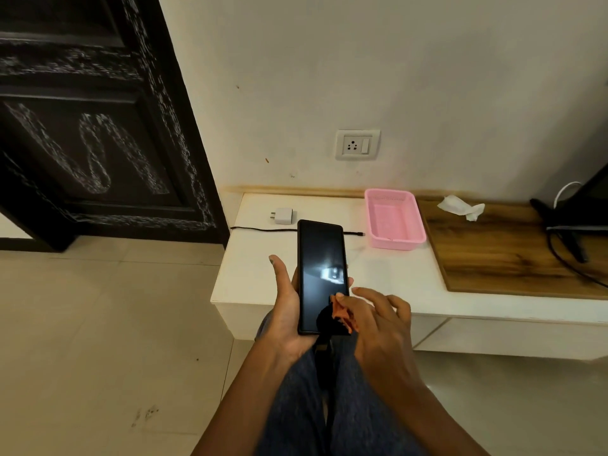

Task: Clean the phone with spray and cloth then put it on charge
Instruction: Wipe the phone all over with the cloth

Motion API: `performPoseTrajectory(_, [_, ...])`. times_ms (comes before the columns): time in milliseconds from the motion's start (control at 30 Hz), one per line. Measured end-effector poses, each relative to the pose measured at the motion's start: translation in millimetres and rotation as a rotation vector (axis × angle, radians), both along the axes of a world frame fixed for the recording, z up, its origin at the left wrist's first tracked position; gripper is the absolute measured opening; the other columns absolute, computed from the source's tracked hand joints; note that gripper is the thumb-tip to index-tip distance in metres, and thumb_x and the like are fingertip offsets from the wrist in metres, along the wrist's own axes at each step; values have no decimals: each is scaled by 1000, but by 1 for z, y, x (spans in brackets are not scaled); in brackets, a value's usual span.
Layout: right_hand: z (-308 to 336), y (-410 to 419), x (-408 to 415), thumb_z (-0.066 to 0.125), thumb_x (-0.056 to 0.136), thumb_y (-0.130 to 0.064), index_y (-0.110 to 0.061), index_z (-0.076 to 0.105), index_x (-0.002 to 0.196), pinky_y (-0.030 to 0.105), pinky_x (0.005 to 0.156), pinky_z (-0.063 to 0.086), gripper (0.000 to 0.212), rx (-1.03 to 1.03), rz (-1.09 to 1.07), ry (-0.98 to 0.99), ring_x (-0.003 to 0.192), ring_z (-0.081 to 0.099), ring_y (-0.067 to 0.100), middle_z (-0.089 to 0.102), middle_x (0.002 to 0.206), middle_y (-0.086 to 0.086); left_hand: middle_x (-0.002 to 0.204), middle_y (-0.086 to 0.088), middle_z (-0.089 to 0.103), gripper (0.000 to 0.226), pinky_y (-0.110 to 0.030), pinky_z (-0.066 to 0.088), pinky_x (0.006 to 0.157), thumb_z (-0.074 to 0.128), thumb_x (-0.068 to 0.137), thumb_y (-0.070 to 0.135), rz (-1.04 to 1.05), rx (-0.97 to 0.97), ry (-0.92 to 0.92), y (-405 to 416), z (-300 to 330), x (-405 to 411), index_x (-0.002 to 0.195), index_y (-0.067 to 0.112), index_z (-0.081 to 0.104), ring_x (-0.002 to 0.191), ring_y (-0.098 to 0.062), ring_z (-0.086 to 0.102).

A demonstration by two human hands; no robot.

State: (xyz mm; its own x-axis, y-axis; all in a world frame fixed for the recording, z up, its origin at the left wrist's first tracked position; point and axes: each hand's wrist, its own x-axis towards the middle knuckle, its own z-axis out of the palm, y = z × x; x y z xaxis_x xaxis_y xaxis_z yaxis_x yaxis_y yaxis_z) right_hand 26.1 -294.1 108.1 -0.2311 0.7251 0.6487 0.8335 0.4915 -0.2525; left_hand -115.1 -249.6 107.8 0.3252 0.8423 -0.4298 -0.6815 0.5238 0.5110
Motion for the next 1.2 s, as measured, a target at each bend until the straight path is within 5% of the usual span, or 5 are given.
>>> performPoseTrajectory(267, [6,31,2,52,76,-10,-5,65,99,34,83,27,27,45,-75,-38,110,49,21,72,88,12,111,-13,72,90,-36,60,72,29,61,89,-68,-2,68,-8,2,4,100,24,77,99,-27,70])
performPoseTrajectory(467, [10,55,5,83,43,10,-6,63,100,39,81,34,63,-66,-171,-83,107,52,25,66,102,15,114,-15,71,91,-36,59,71,33,62,86,-94,7,33,-15,5,11,118,22,68,100,-28,70])
performPoseTrajectory(633, [20,71,3,77,51,15,-9,61,101,43,78,40,58,-148,-208,-9,99,60,31,64,103,14,124,-14,66,90,-43,58,79,32,68,83,-108,-1,27,-19,6,15,133,24,54,111,-31,65])
performPoseTrajectory(967, [36,68,-19,62,66,17,-9,61,102,30,78,29,45,-241,-176,67,89,57,30,64,95,13,113,-12,71,87,-35,60,69,36,64,84,-162,-39,41,-19,5,12,121,24,63,100,-26,70])
performPoseTrajectory(1200, [42,50,-36,65,66,13,-10,61,100,30,75,37,41,-318,-4,21,79,60,24,67,86,6,120,-11,68,90,-40,57,82,39,57,90,-123,-51,63,-18,-5,8,119,31,67,110,-27,65])
